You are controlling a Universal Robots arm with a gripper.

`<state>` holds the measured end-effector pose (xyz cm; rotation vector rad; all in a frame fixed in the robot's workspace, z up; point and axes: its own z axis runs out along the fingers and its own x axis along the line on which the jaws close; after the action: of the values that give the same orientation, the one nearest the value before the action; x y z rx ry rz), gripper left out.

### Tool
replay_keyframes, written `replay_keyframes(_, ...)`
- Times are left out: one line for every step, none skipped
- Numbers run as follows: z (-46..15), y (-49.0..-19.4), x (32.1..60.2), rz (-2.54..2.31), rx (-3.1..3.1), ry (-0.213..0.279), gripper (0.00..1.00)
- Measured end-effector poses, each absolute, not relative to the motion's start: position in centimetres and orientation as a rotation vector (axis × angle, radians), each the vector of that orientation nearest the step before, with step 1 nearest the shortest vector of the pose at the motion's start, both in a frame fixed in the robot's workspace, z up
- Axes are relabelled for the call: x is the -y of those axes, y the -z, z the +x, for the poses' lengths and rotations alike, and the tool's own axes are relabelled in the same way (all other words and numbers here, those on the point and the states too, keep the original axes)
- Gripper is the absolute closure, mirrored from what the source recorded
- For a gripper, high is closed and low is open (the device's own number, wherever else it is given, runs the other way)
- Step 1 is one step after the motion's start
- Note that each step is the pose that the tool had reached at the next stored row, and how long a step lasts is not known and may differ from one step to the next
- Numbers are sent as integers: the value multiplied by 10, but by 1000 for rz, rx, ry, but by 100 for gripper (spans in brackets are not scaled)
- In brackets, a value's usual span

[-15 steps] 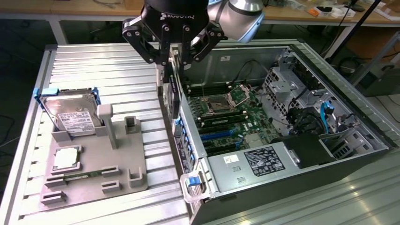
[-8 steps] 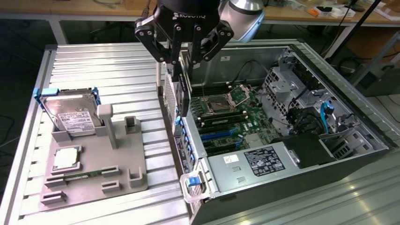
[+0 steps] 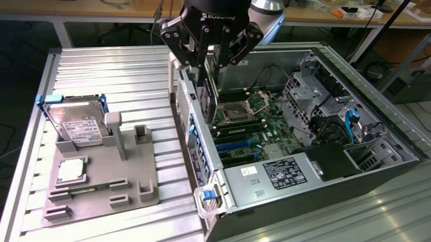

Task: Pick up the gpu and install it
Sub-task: 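Pick up the gpu and move the gpu toward the slot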

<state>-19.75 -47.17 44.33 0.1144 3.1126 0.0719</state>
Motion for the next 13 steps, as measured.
replay_keyframes(-197,-443,472,115,-3113,-72,73)
replay_keyframes(-196,-443,472,115,-3113,-72,73)
replay_keyframes(-196,-443,472,114,-3113,-72,73)
replay_keyframes(-196,-443,472,114,-3113,-72,73)
replay_keyframes(-195,-443,472,114,-3113,-72,73)
replay_keyframes(-195,-443,471,114,-3113,-72,73)
replay_keyframes(-194,-443,471,114,-3113,-72,73)
replay_keyframes(-193,-443,471,114,-3113,-72,73)
replay_keyframes(-193,-443,471,114,-3113,-72,73)
replay_keyframes(-192,-443,471,114,-3113,-72,73)
replay_keyframes(-192,-443,471,115,-3113,-72,73)
replay_keyframes(-191,-443,471,114,-3113,-72,73)
replay_keyframes(-190,-443,471,114,-3113,-72,73)
